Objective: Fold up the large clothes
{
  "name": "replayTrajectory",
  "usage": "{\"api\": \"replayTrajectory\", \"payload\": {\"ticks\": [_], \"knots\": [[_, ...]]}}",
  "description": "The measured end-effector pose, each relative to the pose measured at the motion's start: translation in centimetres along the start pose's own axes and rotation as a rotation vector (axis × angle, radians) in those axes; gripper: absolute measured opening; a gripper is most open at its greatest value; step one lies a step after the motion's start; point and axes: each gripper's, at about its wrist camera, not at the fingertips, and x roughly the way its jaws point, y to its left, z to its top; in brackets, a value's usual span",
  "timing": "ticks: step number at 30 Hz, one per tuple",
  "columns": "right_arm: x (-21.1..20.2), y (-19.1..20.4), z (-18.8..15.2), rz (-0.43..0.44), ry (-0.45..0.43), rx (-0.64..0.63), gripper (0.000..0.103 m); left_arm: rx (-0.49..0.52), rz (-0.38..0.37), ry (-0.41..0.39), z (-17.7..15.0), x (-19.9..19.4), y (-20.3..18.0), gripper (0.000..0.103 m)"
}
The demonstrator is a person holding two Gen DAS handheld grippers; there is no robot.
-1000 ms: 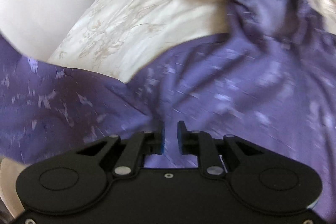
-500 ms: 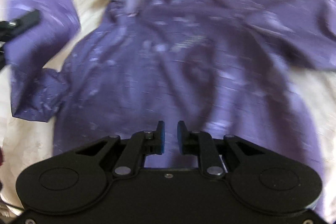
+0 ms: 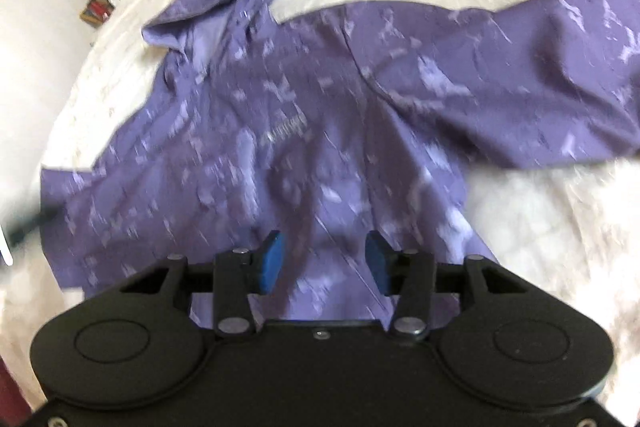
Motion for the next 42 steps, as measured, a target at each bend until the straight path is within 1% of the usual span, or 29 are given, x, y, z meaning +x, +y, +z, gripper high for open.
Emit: {"api": "replayTrajectory", "payload": {"ticks": [2,5,8,12,14,15,16,17,18,19,20,21,23,24,26,28,31,33,37,39,40,42], "knots": [[1.0,0.3,0.7,0.025,0.002,0.004,0.055,-0.005,0.058,0.049,-1.8,-0.2,1.7,0.043],[2.8,1.9,1.8,0.050,0.015,-0.042,0.055,-0.038,0.165,0.117,-3.9,0.2,5.0,0.043],[5.1,3.8,2.6,0.064,0.039,-0.094,0.064,-0.072,0.249,0.165,-5.1,0.8,8.0,0.043],[8.2,5.8,3.2,0.026,0.076,-0.182,0.066,-0.092,0.313,0.190,-5.6,0.9,10.5,0.043],[8.6,6.5,3.1,0.015,0.080,-0.222,0.066,-0.104,0.329,0.194,-5.6,1.1,11.1,0.043],[8.7,6.9,3.2,0.012,0.085,-0.241,0.053,-0.109,0.333,0.194,-5.5,1.1,11.3,0.043],[8.6,7.3,3.3,0.016,0.094,-0.266,0.035,-0.112,0.335,0.194,-5.5,1.2,11.3,0.043],[8.0,7.9,3.5,0.027,0.095,-0.292,0.032,-0.112,0.334,0.193,-5.7,1.0,11.4,0.043],[7.1,8.3,3.8,0.072,0.077,-0.304,0.021,-0.109,0.332,0.188,-5.7,0.8,11.3,0.043],[5.8,8.6,4.2,0.126,0.049,-0.312,0.019,-0.105,0.332,0.185,-5.8,0.7,11.2,0.043],[4.1,8.9,4.6,0.132,0.005,-0.326,0.019,-0.098,0.336,0.180,-5.7,0.5,11.0,0.043],[2.6,9.1,5.0,0.103,-0.041,-0.343,0.019,-0.092,0.339,0.172,-5.8,0.2,10.9,0.043],[0.4,8.0,5.9,0.020,-0.115,-0.326,0.020,-0.086,0.345,0.149,-5.6,-0.1,10.9,0.043],[0.1,6.9,6.3,-0.028,-0.126,-0.295,0.020,-0.085,0.350,0.136,-5.4,-0.4,10.8,0.043],[0.5,4.5,7.1,-0.106,-0.107,-0.236,0.020,-0.088,0.363,0.110,-5.0,-1.1,10.9,0.043],[1.4,2.8,7.5,-0.139,-0.078,-0.195,0.021,-0.093,0.380,0.090,-4.5,-1.3,11.2,0.043],[2.0,2.1,7.3,-0.127,-0.060,-0.159,0.022,-0.104,0.414,0.061,-3.2,-1.2,12.1,0.043],[1.8,2.2,7.0,-0.128,-0.059,-0.169,0.023,-0.118,0.442,0.041,-2.3,-1.0,12.9,0.043],[2.2,2.5,6.7,-0.123,-0.050,-0.176,0.024,-0.126,0.534,-0.009,-0.1,0.2,13.9,0.043],[2.3,2.7,6.7,-0.128,-0.045,-0.185,0.025,-0.124,0.572,0.004,0.7,1.3,14.8,0.043],[2.3,2.7,6.7,-0.127,-0.041,-0.187,0.025,-0.121,0.589,0.034,0.8,2.0,15.3,0.043],[2.1,2.6,6.6,-0.124,-0.035,-0.192,0.028,-0.115,0.629,0.150,0.2,3.6,16.5,0.045]]}}
